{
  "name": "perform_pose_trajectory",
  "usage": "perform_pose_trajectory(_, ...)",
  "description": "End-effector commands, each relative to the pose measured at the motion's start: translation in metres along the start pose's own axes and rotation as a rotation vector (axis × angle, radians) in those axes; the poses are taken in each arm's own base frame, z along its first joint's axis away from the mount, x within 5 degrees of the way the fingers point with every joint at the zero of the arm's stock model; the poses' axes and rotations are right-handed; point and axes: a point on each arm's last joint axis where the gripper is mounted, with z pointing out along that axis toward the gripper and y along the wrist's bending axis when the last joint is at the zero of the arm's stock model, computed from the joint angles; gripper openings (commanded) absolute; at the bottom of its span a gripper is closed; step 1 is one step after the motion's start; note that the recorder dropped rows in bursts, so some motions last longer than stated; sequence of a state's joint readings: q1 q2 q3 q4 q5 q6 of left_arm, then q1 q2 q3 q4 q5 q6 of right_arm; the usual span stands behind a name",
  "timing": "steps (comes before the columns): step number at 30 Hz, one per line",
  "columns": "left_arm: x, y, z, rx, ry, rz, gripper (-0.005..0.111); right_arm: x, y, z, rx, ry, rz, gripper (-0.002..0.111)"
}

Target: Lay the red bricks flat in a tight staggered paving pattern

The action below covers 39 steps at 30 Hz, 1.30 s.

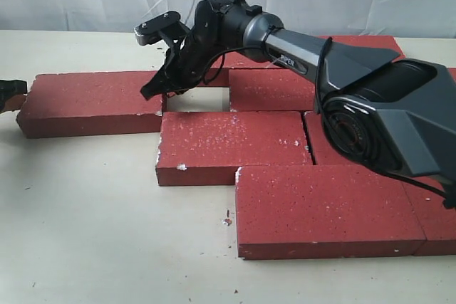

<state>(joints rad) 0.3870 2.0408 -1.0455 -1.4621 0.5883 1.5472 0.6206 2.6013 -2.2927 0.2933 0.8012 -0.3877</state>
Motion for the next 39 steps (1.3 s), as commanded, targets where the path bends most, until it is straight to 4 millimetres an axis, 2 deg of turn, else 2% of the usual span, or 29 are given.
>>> perform_pose_trajectory(1,-0.002,-0.008,0.002,0.051,-0.007,0.002,0.000,-0.005,0.001,-0.003,-0.012,-0.031,0.016,-0.001)
perform_pose_trajectory(9,-0.003,-0.011,0.003,0.069,-0.018,0.030,0.000,-0.004,-0.003,-0.003,0.012,-0.032,-0.001,-0.001)
perform_pose_trajectory(15,0.001,-0.022,0.017,0.115,-0.021,0.092,0.000,-0.005,-0.004,-0.003,0.029,-0.039,-0.014,-0.001)
perform_pose_trajectory(22,0.000,-0.027,0.019,0.129,-0.031,0.120,0.000,-0.001,-0.004,-0.004,0.030,0.013,-0.032,-0.001)
perform_pose_trajectory(31,-0.001,-0.029,0.019,0.147,-0.047,0.141,0.000,-0.006,-0.004,-0.020,0.046,0.039,-0.064,-0.001)
perform_pose_trajectory(39,-0.003,-0.030,0.019,0.153,-0.066,0.148,0.000,-0.007,-0.002,-0.023,0.035,0.033,-0.055,-0.001)
